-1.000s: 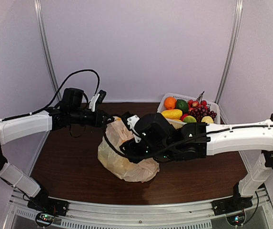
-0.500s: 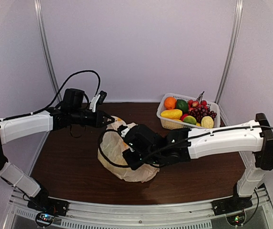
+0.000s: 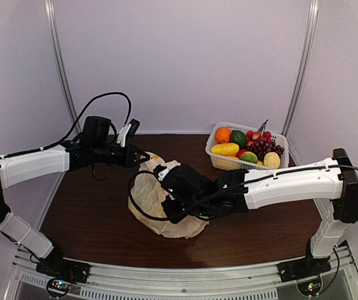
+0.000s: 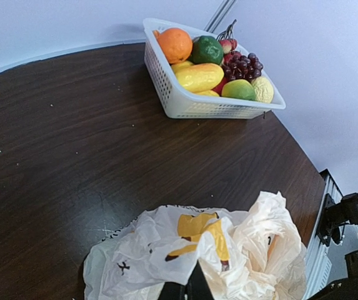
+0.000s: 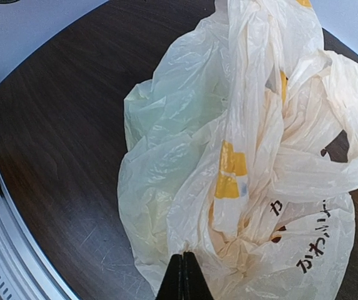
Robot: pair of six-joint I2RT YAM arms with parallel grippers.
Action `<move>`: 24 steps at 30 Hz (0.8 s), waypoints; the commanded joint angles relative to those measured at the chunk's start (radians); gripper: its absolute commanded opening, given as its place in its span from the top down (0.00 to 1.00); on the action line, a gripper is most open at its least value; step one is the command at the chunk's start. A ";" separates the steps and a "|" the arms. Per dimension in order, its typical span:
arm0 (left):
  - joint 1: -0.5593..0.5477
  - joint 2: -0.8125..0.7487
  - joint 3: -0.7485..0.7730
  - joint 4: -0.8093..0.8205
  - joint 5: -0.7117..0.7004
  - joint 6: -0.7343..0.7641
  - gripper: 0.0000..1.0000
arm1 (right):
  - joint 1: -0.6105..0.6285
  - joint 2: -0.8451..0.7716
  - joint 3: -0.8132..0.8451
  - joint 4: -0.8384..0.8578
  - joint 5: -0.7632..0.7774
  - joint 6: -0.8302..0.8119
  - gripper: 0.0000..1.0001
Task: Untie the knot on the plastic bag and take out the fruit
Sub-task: Untie the bag handles from the takeout bag.
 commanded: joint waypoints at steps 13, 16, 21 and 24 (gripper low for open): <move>-0.003 0.002 0.009 -0.004 -0.058 0.028 1.00 | 0.015 -0.080 -0.141 0.024 -0.037 0.054 1.00; -0.003 0.005 0.009 -0.004 -0.055 0.028 1.00 | 0.019 -0.099 -0.152 0.017 -0.032 0.061 1.00; -0.003 0.008 0.010 -0.002 -0.049 0.026 1.00 | 0.020 -0.133 -0.133 0.014 -0.011 0.051 0.75; -0.003 0.008 0.009 -0.002 -0.048 0.026 1.00 | 0.017 -0.128 -0.106 0.003 0.022 0.032 0.58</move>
